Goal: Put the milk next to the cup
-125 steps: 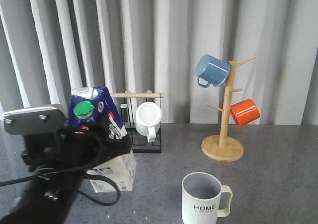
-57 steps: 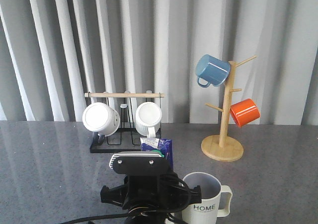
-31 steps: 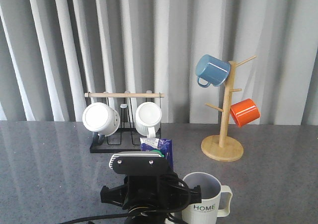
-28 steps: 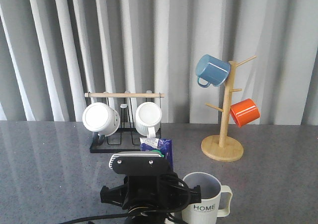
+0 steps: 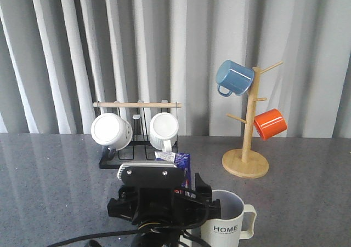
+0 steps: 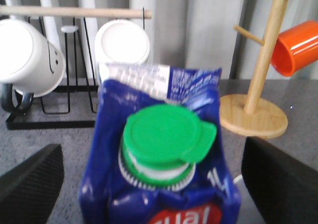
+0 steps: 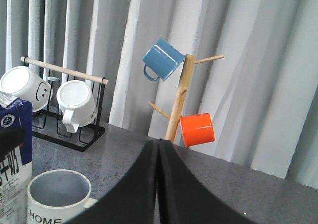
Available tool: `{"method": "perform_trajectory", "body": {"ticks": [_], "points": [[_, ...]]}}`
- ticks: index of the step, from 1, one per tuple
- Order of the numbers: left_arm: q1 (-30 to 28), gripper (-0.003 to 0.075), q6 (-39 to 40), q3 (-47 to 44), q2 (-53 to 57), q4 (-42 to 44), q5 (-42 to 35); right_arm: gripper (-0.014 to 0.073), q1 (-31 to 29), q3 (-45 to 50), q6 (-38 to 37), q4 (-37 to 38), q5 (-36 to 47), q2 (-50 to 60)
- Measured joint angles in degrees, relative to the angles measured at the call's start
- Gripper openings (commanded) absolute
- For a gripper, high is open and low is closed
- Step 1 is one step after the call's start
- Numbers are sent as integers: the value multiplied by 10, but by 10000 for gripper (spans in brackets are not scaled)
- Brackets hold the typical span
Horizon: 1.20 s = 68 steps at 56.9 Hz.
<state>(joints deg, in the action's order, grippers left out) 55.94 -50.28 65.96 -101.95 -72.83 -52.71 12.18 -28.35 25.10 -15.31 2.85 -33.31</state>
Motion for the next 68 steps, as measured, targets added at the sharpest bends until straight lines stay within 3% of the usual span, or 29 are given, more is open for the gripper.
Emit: {"method": "perform_trajectory", "body": {"ticks": [5,9,14,19,28,48,52,59,68], "points": [[0,638,-1,0,34,24,4,-4,0,0,0,0,0,0],[0,557,-1,0,72,43,15,-4,0,0,0,0,0,0],[0,330,-11,0,129,57,37,-4,0,0,0,0,0,0],[0,-12,-40,0,184,73,67,-4,0,0,0,0,0,0],[0,-8,-103,0,262,81,97,-4,0,0,0,0,0,0],[0,-7,-103,0,340,83,82,-4,0,0,0,0,0,0],[0,-7,-56,0,344,101,89,-4,0,0,0,0,0,0],[0,-7,94,0,355,163,138,-4,0,0,0,0,0,0],[0,-7,182,0,357,275,300,-4,0,0,0,0,0,0]]}}
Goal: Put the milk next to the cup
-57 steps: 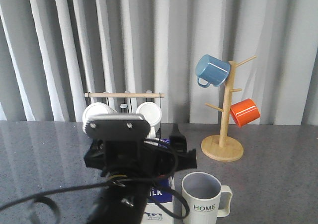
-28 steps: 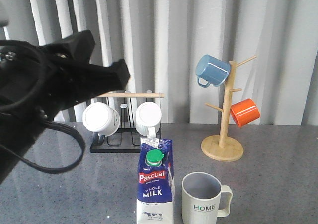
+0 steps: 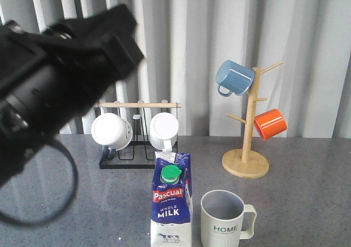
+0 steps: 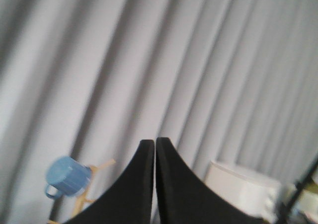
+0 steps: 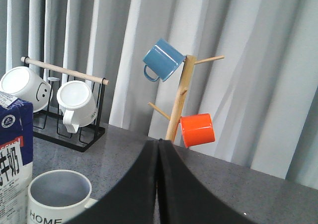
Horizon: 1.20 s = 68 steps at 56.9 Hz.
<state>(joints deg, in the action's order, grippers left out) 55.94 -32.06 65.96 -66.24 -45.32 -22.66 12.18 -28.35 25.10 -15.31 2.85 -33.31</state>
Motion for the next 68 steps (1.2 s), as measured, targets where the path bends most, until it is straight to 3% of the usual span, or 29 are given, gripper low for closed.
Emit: {"method": "perform_trajectory", "body": {"ticks": [8,22,30,36,45,62,68], "points": [[0,-7,14,-30,0,86,87,-4,0,0,0,0,0,0],[-42,-7,96,-251,123,218,41,-4,0,0,0,0,0,0],[-126,-7,184,-375,215,281,43,-4,0,0,0,0,0,0],[-222,-7,236,-444,275,289,43,-4,0,0,0,0,0,0],[-342,-7,276,-519,343,336,43,-4,0,0,0,0,0,0],[-445,-7,293,-657,517,389,77,-4,0,0,0,0,0,0],[-487,-7,317,-673,577,415,126,-4,0,0,0,0,0,0]]}}
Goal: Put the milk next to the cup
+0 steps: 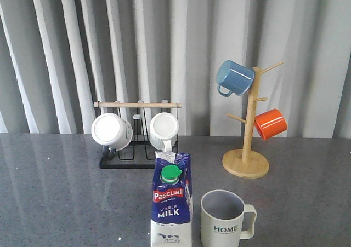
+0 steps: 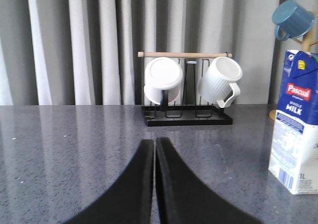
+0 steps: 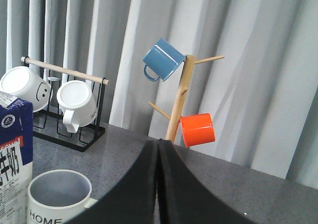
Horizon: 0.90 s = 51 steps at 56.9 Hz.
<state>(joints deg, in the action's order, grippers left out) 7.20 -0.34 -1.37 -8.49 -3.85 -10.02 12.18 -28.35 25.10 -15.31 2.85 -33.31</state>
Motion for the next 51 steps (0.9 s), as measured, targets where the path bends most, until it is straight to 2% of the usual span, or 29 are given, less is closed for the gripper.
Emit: {"method": "perform_trajectory", "body": {"ticks": [8,25,51], "points": [[-27,-7,29,0,51,39,59,-4,0,0,0,0,0,0],[-32,-7,34,0,92,54,138,-4,0,0,0,0,0,0],[-32,-7,38,0,92,55,148,-4,0,0,0,0,0,0]]}}
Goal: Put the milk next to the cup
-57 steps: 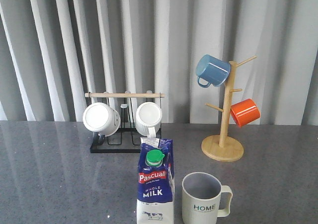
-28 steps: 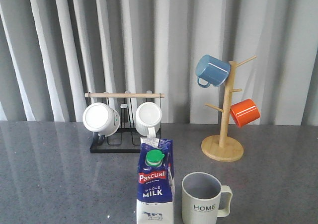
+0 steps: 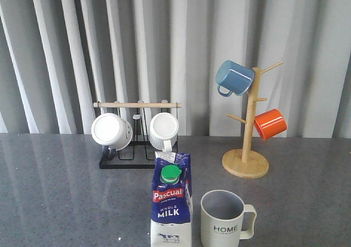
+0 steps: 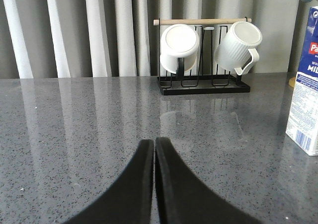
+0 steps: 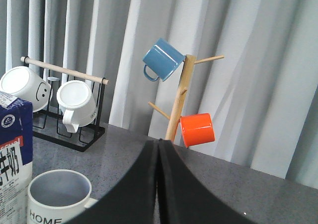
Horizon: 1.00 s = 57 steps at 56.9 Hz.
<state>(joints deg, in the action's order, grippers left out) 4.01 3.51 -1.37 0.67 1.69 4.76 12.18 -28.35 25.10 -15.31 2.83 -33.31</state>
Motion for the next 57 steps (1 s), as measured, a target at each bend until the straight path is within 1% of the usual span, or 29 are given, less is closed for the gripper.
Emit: {"method": "perform_trajectory", "body": {"ticks": [23,32,38,45,48,53,57], "points": [[0,-7,1,0,0,0,1,-4,0,0,0,0,0,0],[0,-7,1,0,0,0,2,-4,0,5,0,-4,20,7],[0,-7,1,0,0,0,2,-4,0,53,0,-15,26,55],[0,-6,1,0,0,1,2,-4,-3,152,-2,-14,84,132],[0,-7,1,0,0,1,2,-4,-11,194,-11,-2,90,159],[0,-8,1,0,0,1,2,-4,-37,239,-64,48,79,207],[0,-6,1,0,0,1,2,-4,-63,263,-131,105,60,241]]}}
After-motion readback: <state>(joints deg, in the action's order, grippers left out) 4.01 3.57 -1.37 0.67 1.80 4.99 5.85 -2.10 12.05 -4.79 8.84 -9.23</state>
